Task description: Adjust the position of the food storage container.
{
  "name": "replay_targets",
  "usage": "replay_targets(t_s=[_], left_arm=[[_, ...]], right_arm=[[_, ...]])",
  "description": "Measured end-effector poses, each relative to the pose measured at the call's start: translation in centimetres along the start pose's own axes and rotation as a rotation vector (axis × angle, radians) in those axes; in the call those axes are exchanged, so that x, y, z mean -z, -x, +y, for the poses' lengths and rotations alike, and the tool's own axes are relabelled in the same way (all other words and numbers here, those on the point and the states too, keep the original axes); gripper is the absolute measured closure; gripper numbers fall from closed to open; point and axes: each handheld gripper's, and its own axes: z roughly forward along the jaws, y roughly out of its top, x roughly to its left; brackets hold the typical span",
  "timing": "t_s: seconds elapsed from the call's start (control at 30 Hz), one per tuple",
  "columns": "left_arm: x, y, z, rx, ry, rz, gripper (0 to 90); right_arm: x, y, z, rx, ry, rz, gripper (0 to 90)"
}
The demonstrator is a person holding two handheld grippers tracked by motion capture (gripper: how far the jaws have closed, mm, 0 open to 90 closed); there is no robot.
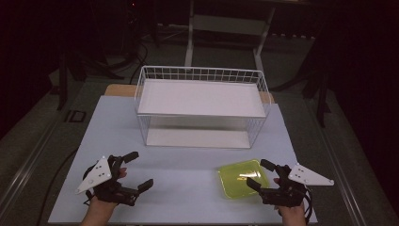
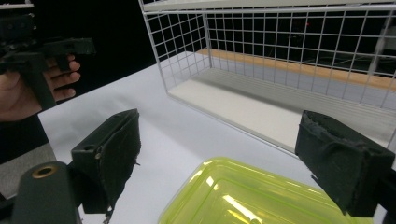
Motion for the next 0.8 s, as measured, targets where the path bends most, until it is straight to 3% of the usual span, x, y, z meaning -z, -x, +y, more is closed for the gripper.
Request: replay_targets(t_s=[0.2, 0.37, 0.43, 0.53, 0.57, 0.6, 0.67, 0.8], left_arm=[[-0.4, 0.1, -0.2, -0.003, -0.024, -0.014, 1.7], [-0.6, 0.2, -0.3, 0.005, -0.028, -0.023, 1.7], [-0.6, 0.2, -0.3, 0.003, -0.028, -0.022, 1.7], [-0.6, 0.3, -0.3, 0.004, -0.03, -0.027, 1.7], [-0.5, 0.3, -0.2, 0.006, -0.025, -0.027, 1.7], [-0.5, 0.3, -0.2, 0.006, -0.025, -0.027, 1.7], [-0.5, 0.3, -0.2, 0.006, -0.026, -0.026, 1.7], [-0.6, 0.3, -0.2, 0.003, -0.029, -0.03, 1.7]], right_arm=[[-0.5, -0.2, 0.0, 0.017, -0.036, -0.005, 13.9], [-0.6, -0.4, 0.1, 0.022, -0.034, 0.011, 13.8], [-0.7, -0.6, 0.3, 0.019, -0.035, 0.039, 12.1], [-0.9, -1.1, 0.8, 0.022, -0.051, -0.002, 11.8], [-0.8, -1.2, 1.0, 0.028, -0.049, 0.028, 11.8], [-0.8, -1.3, 1.1, 0.031, -0.045, 0.034, 12.4], [-1.1, -1.5, 1.3, 0.041, -0.094, 0.038, 15.3], [-1.4, -1.8, 0.9, 0.039, -0.149, 0.069, 28.2]])
